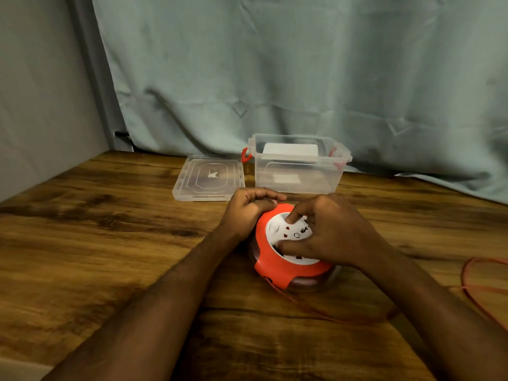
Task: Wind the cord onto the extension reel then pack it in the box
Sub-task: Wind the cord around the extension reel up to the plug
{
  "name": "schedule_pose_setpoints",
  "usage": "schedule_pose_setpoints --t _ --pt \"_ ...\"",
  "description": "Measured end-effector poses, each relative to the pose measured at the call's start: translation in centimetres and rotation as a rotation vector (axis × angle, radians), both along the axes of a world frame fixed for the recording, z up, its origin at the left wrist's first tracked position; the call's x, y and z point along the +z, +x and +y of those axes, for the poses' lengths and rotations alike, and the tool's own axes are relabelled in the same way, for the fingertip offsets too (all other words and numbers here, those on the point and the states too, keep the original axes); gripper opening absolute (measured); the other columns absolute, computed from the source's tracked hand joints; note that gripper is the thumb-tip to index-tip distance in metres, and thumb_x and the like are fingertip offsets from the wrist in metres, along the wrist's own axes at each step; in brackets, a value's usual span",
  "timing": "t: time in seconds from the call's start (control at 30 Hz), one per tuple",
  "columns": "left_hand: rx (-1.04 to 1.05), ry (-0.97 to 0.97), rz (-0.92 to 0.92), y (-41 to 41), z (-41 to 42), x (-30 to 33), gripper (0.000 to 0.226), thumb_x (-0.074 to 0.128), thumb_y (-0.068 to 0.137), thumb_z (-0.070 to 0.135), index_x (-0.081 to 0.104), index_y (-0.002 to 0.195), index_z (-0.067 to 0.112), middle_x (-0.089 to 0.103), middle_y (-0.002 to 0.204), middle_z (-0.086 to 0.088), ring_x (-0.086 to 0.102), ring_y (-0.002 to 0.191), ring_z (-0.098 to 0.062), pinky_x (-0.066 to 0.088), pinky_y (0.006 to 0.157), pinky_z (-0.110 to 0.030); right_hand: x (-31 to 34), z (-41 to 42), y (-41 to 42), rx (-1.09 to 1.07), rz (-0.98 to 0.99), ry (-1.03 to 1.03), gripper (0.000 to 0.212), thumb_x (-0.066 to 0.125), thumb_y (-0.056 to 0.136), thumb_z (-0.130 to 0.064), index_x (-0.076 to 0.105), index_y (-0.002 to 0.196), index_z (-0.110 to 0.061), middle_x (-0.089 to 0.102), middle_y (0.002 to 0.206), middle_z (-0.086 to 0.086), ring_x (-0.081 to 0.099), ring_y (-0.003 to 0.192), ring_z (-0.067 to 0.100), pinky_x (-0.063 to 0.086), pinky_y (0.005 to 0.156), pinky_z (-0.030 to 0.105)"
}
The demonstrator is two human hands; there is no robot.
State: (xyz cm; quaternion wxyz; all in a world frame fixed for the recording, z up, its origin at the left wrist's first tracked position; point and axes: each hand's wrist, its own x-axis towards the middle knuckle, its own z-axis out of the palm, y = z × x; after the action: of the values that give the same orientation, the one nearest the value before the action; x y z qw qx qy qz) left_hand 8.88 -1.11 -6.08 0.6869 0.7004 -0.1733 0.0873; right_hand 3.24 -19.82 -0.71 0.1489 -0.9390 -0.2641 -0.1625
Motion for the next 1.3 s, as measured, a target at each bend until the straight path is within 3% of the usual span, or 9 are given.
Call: schedule_pose_setpoints --t 0.07,0.17,0.37,0.47,0.53,0.63,0.8,1.13,1.3 --pt "-0.003 0.005 0.002 -0.1 0.0 0.0 0.024 0.054 0.091 -0.006 0.073 0.105 -0.002 0.075 0.102 -0.017 0.073 0.088 -0.027 0.060 0.074 -0.030 -0.3 0.5 0.0 -0.073 0.003 0.025 0.061 0.079 0.064 -0.068 0.078 0.111 -0.029 0.073 0.095 -0.007 0.057 0.077 0.009 0.045 0.069 0.025" --pt "0.002 0.006 0.007 -0.2 0.0 0.1 0.024 0.054 0.091 -0.006 0.072 0.106 -0.003 0.075 0.103 -0.017 0.073 0.088 -0.028 0.060 0.075 -0.031 -0.6 0.7 0.0 -0.112 -0.008 0.027 0.063 0.078 0.063 -0.069 0.078 0.111 -0.028 0.075 0.098 -0.006 0.057 0.078 0.010 0.050 0.073 0.028" --pt "0.014 -0.042 0.008 -0.1 0.0 0.2 0.023 0.054 0.089 -0.008 0.073 0.103 -0.003 0.074 0.101 -0.021 0.072 0.089 -0.033 0.061 0.077 -0.036 0.4 0.1 -0.4 0.010 0.011 0.017 0.055 0.076 0.073 -0.067 0.077 0.110 -0.026 0.048 0.059 -0.021 0.053 0.062 0.001 0.036 0.057 0.020" --pt "0.017 -0.047 0.001 0.1 0.1 0.0 0.024 0.055 0.088 -0.007 0.074 0.101 -0.002 0.074 0.101 -0.021 0.071 0.093 -0.038 0.059 0.083 -0.042 1.1 -0.7 -0.6 0.139 -0.038 0.005 0.027 0.076 0.077 -0.048 0.077 0.100 -0.033 0.059 0.063 -0.021 0.055 0.060 -0.008 0.037 0.060 0.015" --pt "0.027 -0.041 -0.005 0.2 0.0 0.0 0.023 0.056 0.086 -0.005 0.074 0.101 -0.002 0.075 0.100 -0.020 0.071 0.093 -0.037 0.060 0.082 -0.040 1.6 -1.3 -0.7 0.257 0.025 -0.038 0.021 0.073 0.073 -0.031 0.076 0.094 -0.036 0.068 0.083 -0.021 0.063 0.077 -0.005 0.045 0.064 0.013" --pt "0.030 -0.032 -0.016 0.1 -0.1 0.1 0.023 0.056 0.086 -0.006 0.074 0.101 -0.004 0.075 0.100 -0.020 0.071 0.093 -0.036 0.059 0.083 -0.038 2.0 -1.9 -0.5 0.321 0.144 -0.122 0.033 0.071 0.068 -0.017 0.076 0.093 -0.037 0.065 0.117 -0.021 0.059 0.109 0.001 0.055 0.078 0.021" --pt "0.020 -0.017 -0.040 0.0 0.1 0.2 0.025 0.052 0.089 -0.008 0.072 0.104 -0.006 0.074 0.099 -0.020 0.072 0.090 -0.036 0.060 0.081 -0.039 1.8 -1.9 0.0 0.371 0.276 -0.101 0.048 0.067 0.068 -0.002 0.076 0.097 -0.039 0.048 0.141 -0.016 0.049 0.128 0.009 0.058 0.093 0.030" --pt "0.031 -0.004 -0.032 -0.2 -0.1 0.2 0.026 0.052 0.089 -0.009 0.073 0.103 -0.005 0.075 0.098 -0.020 0.072 0.090 -0.034 0.059 0.081 -0.037 1.6 -2.0 0.3 0.379 0.376 -0.086 0.063 0.064 0.079 0.006 0.074 0.115 -0.045 0.045 0.144 -0.015 0.049 0.130 0.011 0.059 0.095 0.033" --pt "0.000 0.013 -0.034 -0.8 -0.4 0.5 0.031 0.052 0.089 -0.010 0.075 0.091 0.011 0.077 0.084 -0.002 0.073 0.077 -0.018 0.057 0.070 -0.025 1.3 -1.8 0.4 0.354 0.330 -0.131 0.067 0.070 0.071 -0.008 0.070 0.121 -0.052 0.044 0.133 -0.008 0.054 0.118 0.016 0.061 0.089 0.032"
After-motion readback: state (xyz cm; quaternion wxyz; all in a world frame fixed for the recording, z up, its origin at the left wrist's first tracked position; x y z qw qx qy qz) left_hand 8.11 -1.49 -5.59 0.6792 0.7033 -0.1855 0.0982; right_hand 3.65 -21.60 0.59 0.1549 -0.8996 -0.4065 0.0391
